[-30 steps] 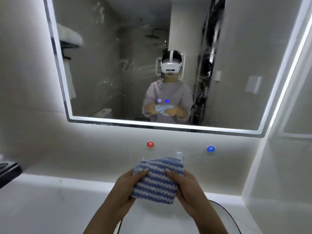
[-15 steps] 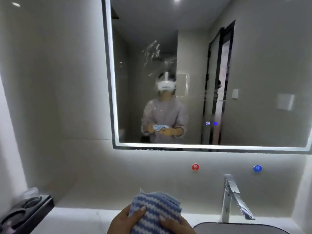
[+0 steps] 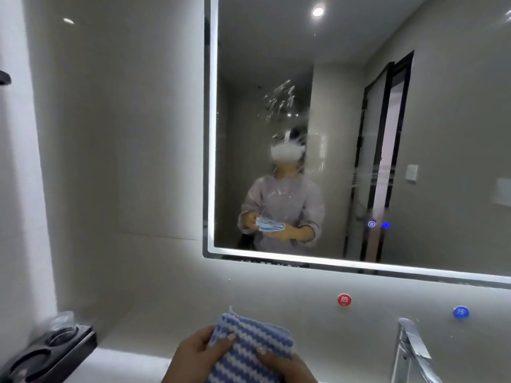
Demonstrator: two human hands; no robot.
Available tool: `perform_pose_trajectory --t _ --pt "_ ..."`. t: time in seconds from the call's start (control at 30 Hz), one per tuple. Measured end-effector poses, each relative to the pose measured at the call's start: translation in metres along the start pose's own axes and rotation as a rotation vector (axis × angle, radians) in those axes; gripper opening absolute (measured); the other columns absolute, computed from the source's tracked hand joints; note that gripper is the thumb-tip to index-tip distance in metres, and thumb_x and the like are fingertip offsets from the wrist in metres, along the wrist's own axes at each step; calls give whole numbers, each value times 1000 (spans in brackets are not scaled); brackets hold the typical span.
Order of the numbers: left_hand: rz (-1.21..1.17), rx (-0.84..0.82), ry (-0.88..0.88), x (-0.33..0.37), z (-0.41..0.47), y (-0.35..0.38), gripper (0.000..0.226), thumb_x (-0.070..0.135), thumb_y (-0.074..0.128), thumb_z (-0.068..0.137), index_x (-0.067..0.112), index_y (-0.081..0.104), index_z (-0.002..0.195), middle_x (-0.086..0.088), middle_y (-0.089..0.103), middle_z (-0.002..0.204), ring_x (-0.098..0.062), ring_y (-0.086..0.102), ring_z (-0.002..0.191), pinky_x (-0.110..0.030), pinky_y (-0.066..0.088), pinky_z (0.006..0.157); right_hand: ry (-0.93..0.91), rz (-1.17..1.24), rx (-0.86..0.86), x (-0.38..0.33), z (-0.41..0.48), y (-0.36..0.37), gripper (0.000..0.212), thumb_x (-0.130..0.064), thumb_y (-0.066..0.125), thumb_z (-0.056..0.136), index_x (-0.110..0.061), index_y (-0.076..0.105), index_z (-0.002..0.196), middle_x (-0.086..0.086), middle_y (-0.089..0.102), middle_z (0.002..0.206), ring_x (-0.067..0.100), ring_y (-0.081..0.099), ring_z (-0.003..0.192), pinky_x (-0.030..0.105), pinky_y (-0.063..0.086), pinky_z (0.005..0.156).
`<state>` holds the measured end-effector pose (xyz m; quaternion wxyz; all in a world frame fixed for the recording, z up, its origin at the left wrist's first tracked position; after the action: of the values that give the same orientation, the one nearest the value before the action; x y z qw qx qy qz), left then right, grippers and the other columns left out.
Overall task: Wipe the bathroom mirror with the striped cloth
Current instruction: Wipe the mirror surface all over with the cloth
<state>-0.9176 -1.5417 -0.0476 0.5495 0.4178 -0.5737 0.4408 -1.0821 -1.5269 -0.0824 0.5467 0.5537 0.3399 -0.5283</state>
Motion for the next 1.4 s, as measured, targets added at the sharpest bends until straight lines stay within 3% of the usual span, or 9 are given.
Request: perform_pose_trajectory --t 0.1,0.23,0.5,0.57,0.63,0.73,1.0,1.23,1.4 --pt "-57 -33 11 -3 22 3 41 35 86 57 14 75 91 -4 76 80 -19 72 79 -20 53 61 160 103 -122 10 15 0 113 -52 87 11 -12 60 114 -3 64 107 5 66 89 16 51 75" --pt "-139 -38 23 1 41 11 96 53 89 6 9 74 90 -15 74 88 -31 71 84 -39 54 79 328 153 -167 11 23 -6 102 -41 98 25 -13 64 117 13 67 118 34 62 111 48 44 102" --pt "-167 -60 88 16 64 27 44 33 92 42 14 78 79 -20 73 91 -31 71 81 -34 58 69 372 324 -56 -17 47 -24 64 -19 88 48 -2 67 106 25 65 116 43 59 111 53 42 103" --pt "-186 -66 68 18 69 33 30 24 88 54 11 78 79 -22 72 93 -31 71 80 -30 58 62 344 336 -57 -24 48 -27 36 -10 73 67 1 68 100 26 68 109 41 65 100 47 53 91" --pt "-172 -108 67 15 77 37 68 38 93 30 7 75 87 -19 73 90 -32 71 82 -30 58 61 307 341 -27 -31 52 -31 12 -1 59 84 2 67 92 22 72 94 32 72 76 33 60 62" --pt "-169 -133 48 18 86 40 86 47 90 20 6 73 93 -16 74 89 -30 71 81 -30 57 63 269 387 79 -29 61 -35 20 2 43 96 3 63 98 21 67 101 24 66 60 20 51 41" --pt "-127 -177 60 18 113 14 93 56 88 9 7 75 88 -14 74 87 -28 72 78 -27 56 58 374 479 -57 -18 61 1 45 -18 58 80 4 58 119 30 64 115 43 65 101 50 55 84" --pt "-26 -61 177 33 139 -20 39 44 75 67 17 71 95 -4 74 88 -16 70 79 -27 55 64 265 462 29 -36 75 13 46 -24 54 85 7 59 118 29 64 116 41 64 102 51 52 85" --pt "626 265 619 78 158 -49 43 32 67 82 18 56 122 -4 60 123 -23 60 107 -31 49 85 -3 378 247 -72 109 -10 43 -31 51 93 0 56 122 13 70 106 26 69 93 39 55 76"
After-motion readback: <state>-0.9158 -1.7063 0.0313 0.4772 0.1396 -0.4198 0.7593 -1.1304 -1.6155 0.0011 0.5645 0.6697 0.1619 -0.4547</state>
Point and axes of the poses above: each hand's wrist, its own z-axis towards the middle knuckle, its own y-axis out of the palm, x = y × z, the point moved 8 cm from there along z, towards the middle knuckle
